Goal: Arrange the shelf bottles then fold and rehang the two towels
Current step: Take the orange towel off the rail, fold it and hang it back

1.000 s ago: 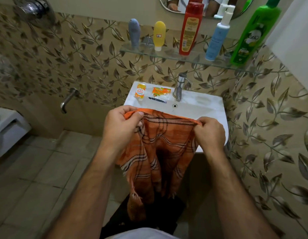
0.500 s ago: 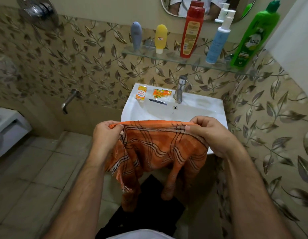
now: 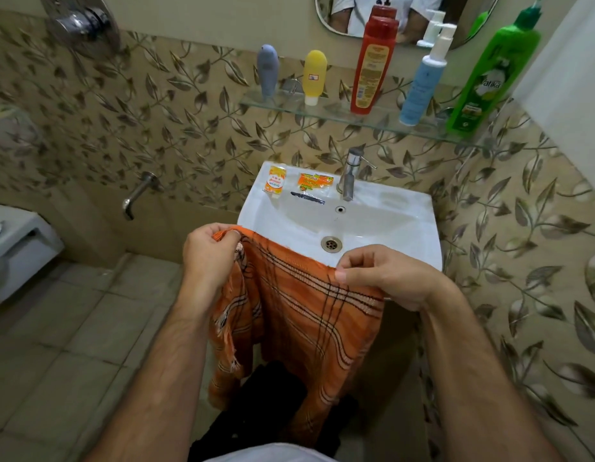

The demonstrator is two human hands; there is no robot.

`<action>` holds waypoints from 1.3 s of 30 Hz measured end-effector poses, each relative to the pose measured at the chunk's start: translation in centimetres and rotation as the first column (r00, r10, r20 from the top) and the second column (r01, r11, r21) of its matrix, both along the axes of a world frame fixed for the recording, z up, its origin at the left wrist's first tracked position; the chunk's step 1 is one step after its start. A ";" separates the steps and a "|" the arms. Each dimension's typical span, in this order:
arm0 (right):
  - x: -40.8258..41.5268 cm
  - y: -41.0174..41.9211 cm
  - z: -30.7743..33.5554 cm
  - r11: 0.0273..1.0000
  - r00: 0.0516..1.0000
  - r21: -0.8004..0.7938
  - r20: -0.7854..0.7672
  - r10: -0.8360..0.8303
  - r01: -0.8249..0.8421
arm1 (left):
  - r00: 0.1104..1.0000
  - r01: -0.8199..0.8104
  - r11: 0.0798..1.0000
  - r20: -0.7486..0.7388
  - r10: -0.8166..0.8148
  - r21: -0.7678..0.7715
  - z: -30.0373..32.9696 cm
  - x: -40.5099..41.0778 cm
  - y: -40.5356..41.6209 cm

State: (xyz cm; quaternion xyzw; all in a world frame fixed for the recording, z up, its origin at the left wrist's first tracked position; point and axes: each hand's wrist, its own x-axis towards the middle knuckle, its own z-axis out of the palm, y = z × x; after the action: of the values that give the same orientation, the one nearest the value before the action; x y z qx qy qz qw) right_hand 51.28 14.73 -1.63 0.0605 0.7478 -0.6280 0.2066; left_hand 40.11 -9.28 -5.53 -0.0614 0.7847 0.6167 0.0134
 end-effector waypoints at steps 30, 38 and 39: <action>-1.6 -1.3 -0.6 0.693 0.712 -0.396 -0.126 -0.691 0.602 | 0.960 0.234 0.970 0.174 -0.221 -0.059 -1.2 1.2 0.5; -3.0 -4.1 -1.5 0.890 0.890 -0.186 -0.121 -0.440 0.416 | 0.864 0.476 0.866 0.100 -0.493 0.156 1.7 5.3 3.4; -2.9 -4.4 -1.5 0.907 0.912 -0.200 -0.109 -0.396 0.371 | 0.860 0.488 0.860 0.084 -0.503 0.152 1.7 5.5 3.8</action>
State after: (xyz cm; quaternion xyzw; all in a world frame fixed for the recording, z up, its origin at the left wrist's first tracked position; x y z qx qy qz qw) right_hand 48.37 10.35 -3.17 0.1418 0.6762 -0.7224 0.0277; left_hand 45.61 -5.46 -3.82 0.1063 0.7314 0.6356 0.2230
